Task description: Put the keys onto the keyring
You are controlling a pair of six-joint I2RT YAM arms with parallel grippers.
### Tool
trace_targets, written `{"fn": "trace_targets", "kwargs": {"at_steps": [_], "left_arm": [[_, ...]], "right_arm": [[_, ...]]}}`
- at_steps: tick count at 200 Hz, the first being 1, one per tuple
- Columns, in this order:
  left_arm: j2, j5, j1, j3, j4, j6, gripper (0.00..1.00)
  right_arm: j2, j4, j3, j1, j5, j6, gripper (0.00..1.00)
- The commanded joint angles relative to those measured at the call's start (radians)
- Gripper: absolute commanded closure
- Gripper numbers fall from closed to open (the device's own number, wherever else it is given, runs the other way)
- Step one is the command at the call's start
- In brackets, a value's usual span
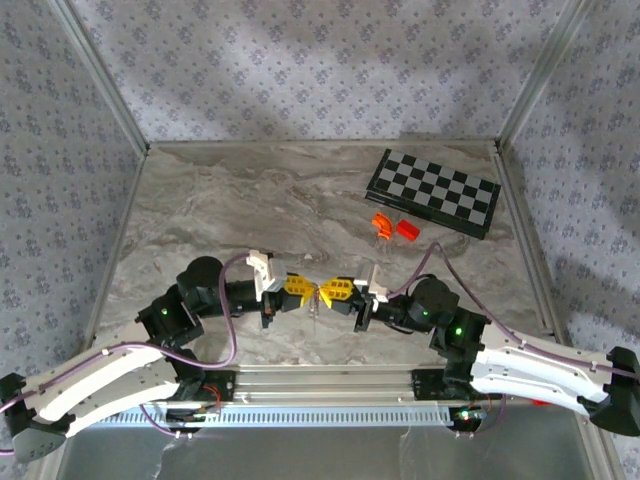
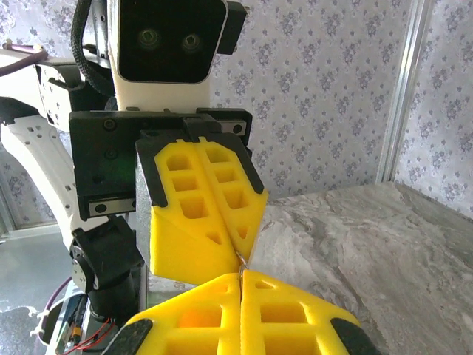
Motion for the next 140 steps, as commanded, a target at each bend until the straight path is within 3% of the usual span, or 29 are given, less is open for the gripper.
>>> {"fn": "trace_targets", "kwargs": {"at_steps": [1,140], "left_arm": [[0.003,0.068,-0.014,0.053,0.042,0.015,1.0],[0.021,0.134,-0.016,0.103,-0.026,0.028,1.0]], "right_arm": [[-0.005,-0.037,0.047,0.022,-0.028,-0.029,1.0],[-0.004,-0.136,0.086,0.028,-0.054,-0.085,1.0]]}}
